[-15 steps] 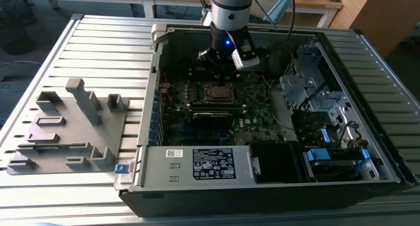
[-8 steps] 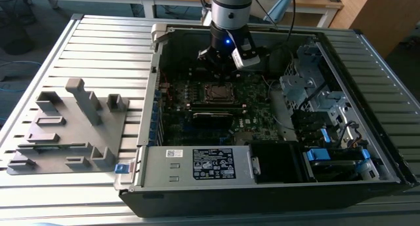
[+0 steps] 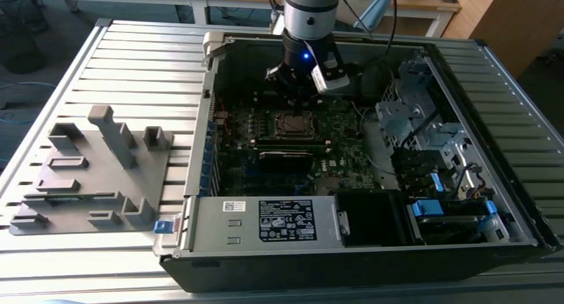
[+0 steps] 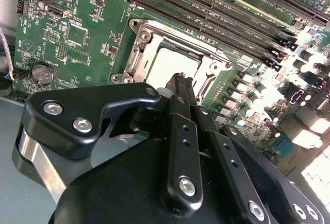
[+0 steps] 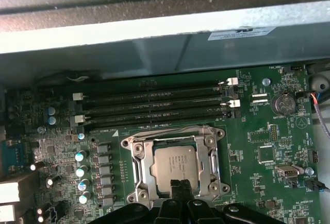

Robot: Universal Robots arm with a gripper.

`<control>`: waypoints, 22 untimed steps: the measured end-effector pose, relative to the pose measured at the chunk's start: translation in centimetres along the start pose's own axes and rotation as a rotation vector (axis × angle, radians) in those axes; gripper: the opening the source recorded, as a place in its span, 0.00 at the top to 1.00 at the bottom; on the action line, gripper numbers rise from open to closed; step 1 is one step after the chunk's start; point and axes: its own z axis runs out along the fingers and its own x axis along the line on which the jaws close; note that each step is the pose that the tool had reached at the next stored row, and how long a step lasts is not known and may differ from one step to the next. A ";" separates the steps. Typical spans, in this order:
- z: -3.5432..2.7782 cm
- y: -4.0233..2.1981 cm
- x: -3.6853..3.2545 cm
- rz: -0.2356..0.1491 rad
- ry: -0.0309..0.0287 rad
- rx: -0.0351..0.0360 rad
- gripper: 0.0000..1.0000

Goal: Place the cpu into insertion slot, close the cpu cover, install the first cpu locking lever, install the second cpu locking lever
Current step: 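Install the second cpu locking lever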

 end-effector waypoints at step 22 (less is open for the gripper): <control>0.01 -1.02 -0.13 0.000 -0.0001 0.0002 0.89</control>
